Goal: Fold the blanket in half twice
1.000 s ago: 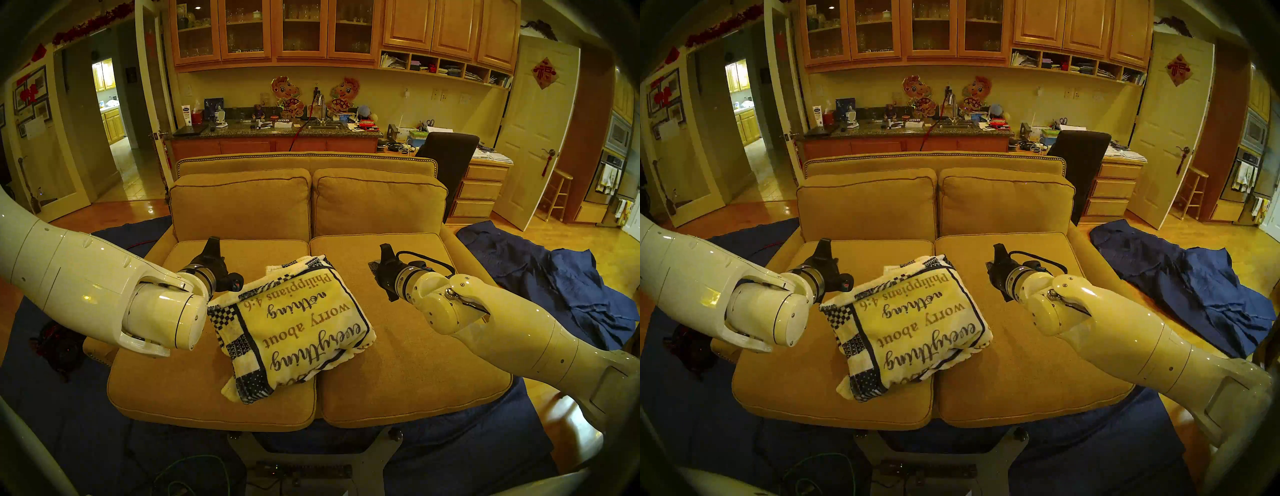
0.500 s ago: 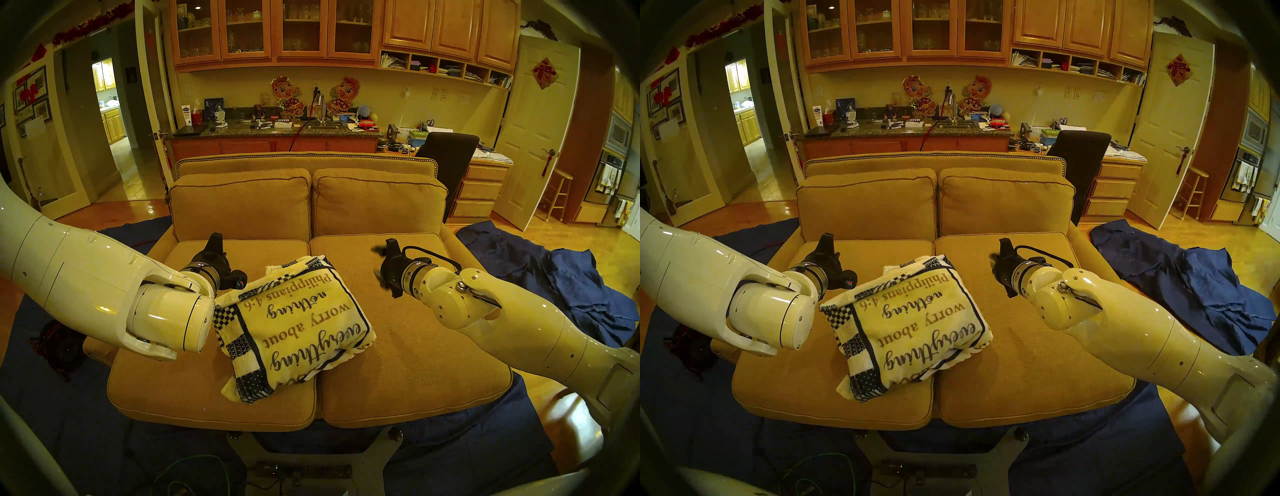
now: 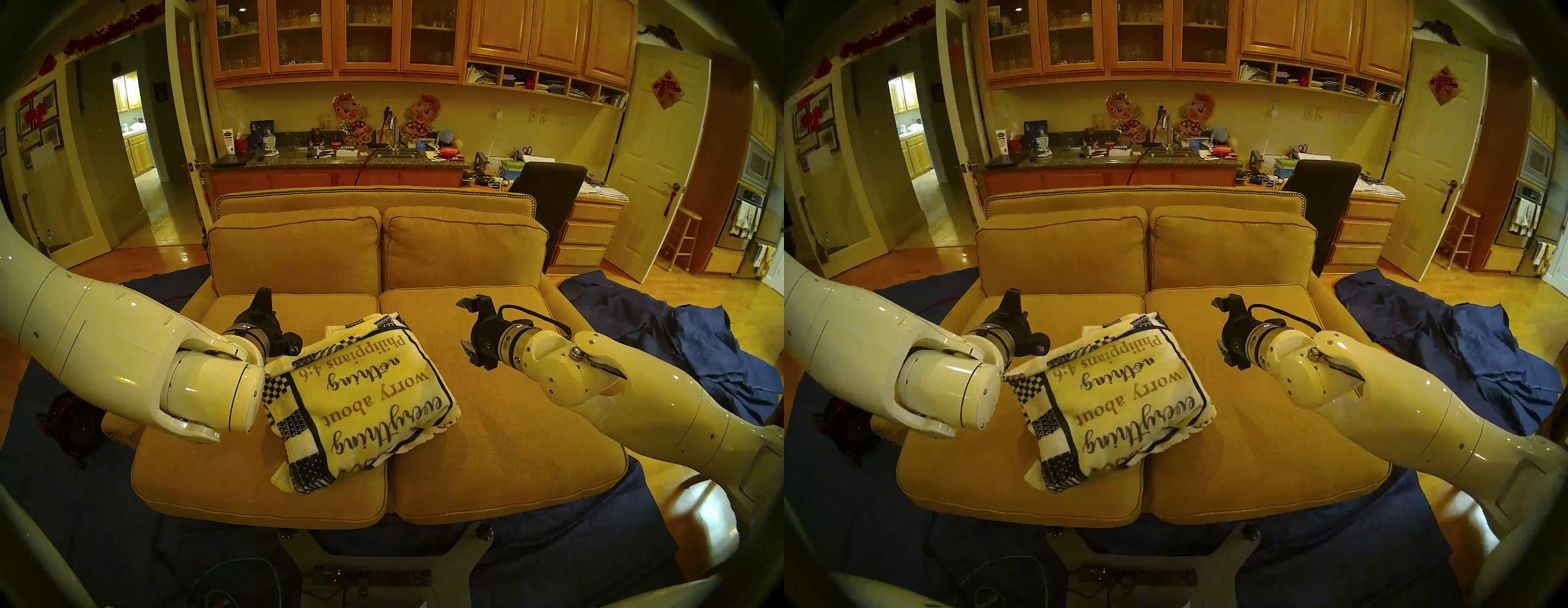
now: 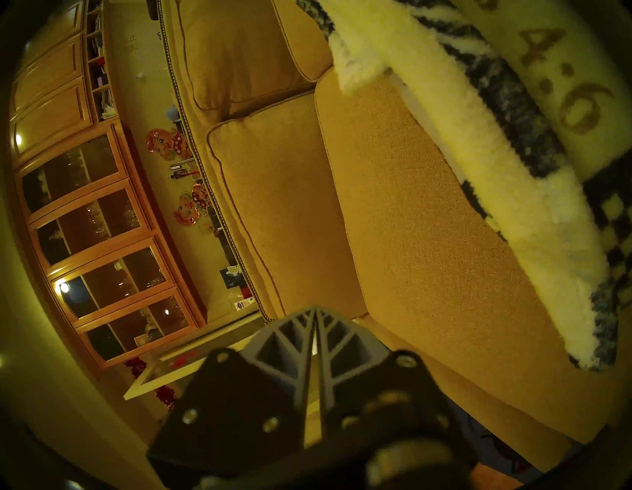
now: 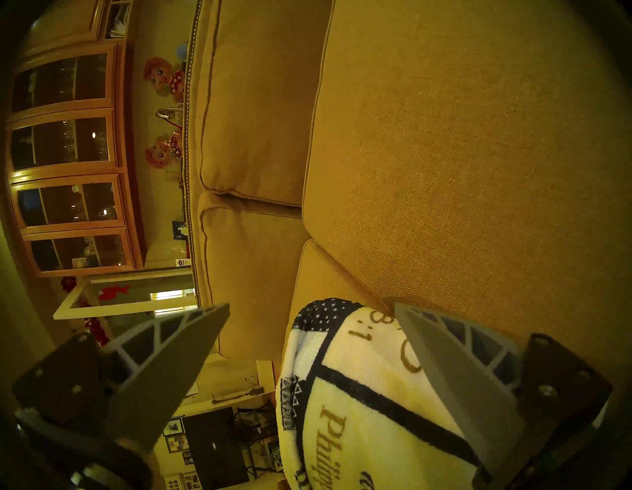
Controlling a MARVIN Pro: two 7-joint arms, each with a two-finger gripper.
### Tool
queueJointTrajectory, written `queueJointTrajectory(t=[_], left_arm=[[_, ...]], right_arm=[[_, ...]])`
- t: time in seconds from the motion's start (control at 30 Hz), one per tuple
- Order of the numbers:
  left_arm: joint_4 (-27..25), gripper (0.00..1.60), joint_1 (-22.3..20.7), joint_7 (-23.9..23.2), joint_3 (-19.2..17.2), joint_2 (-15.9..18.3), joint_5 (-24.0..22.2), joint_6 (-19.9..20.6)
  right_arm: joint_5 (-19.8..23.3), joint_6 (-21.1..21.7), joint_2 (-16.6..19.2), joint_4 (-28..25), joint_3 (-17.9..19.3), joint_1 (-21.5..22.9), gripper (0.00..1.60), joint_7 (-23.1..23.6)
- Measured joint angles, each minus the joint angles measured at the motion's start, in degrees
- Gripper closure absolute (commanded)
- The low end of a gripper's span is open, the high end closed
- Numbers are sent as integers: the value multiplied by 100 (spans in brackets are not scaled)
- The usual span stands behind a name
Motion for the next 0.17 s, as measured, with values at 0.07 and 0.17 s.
queueJointTrajectory(t=[0.07, 0.17], left_arm=[[1, 119, 0, 24, 0, -10, -27, 0], [1, 119, 0, 47, 0, -19, -53, 0]], right_arm=[[-1, 2, 7, -3, 0, 1, 0, 5], [-8, 4, 12, -5, 0, 2, 0, 8]])
